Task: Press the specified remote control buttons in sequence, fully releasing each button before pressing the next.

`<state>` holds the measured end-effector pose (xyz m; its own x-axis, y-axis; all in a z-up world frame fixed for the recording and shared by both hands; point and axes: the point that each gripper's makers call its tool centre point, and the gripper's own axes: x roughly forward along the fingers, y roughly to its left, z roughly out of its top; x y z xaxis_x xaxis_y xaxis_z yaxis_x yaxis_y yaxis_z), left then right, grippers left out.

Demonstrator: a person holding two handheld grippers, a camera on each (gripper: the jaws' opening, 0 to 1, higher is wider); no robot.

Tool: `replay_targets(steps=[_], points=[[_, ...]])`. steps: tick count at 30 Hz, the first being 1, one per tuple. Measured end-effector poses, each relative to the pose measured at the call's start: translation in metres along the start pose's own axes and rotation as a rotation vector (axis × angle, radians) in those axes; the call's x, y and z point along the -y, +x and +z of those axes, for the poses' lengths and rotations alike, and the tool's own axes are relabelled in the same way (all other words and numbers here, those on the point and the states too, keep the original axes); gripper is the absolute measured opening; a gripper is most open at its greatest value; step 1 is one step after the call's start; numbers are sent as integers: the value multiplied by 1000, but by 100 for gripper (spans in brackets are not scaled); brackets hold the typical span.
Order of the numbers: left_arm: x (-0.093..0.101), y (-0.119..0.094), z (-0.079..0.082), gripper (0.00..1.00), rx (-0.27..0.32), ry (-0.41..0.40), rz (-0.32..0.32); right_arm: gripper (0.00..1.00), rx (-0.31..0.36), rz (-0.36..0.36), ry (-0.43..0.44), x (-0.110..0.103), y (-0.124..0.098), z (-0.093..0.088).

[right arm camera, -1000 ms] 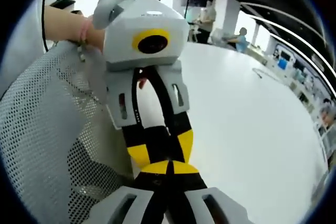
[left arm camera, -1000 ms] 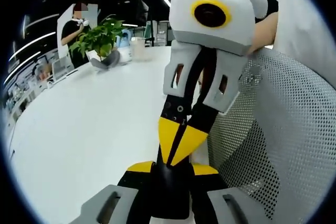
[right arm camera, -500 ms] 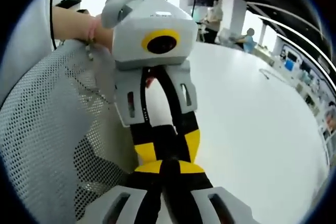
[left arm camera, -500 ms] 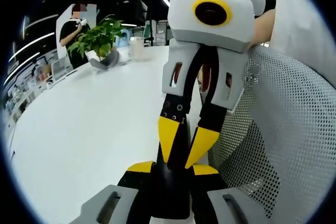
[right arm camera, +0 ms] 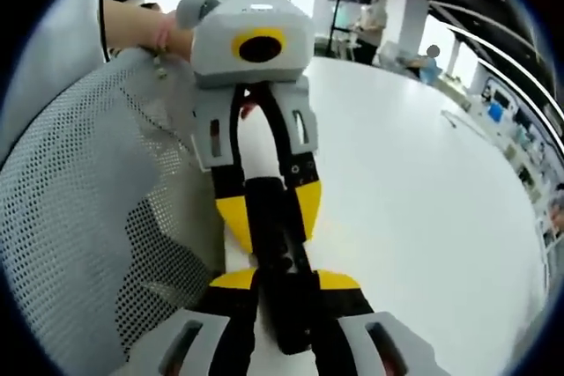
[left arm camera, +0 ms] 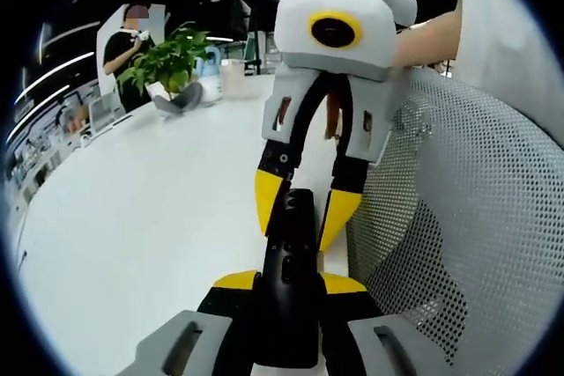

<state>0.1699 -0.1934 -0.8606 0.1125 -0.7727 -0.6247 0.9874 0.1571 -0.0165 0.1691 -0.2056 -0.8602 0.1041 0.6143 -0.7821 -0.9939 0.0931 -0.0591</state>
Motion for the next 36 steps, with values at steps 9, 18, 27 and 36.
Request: replay_targets(steps=[9,18,27,36], points=[[0,0,0,25,-7,-1,3,23,-10,32,-1,0,3,-5],[-1,0,0,25,-15,-2,8,22,-1,38,-34,1,4,-4],[-3,0,0,27,-11,-8,16,21,-1,24,-44,2,4,-3],[-6,0,0,32,-17,-30,26,21,2,18,-33,3,5,-3]])
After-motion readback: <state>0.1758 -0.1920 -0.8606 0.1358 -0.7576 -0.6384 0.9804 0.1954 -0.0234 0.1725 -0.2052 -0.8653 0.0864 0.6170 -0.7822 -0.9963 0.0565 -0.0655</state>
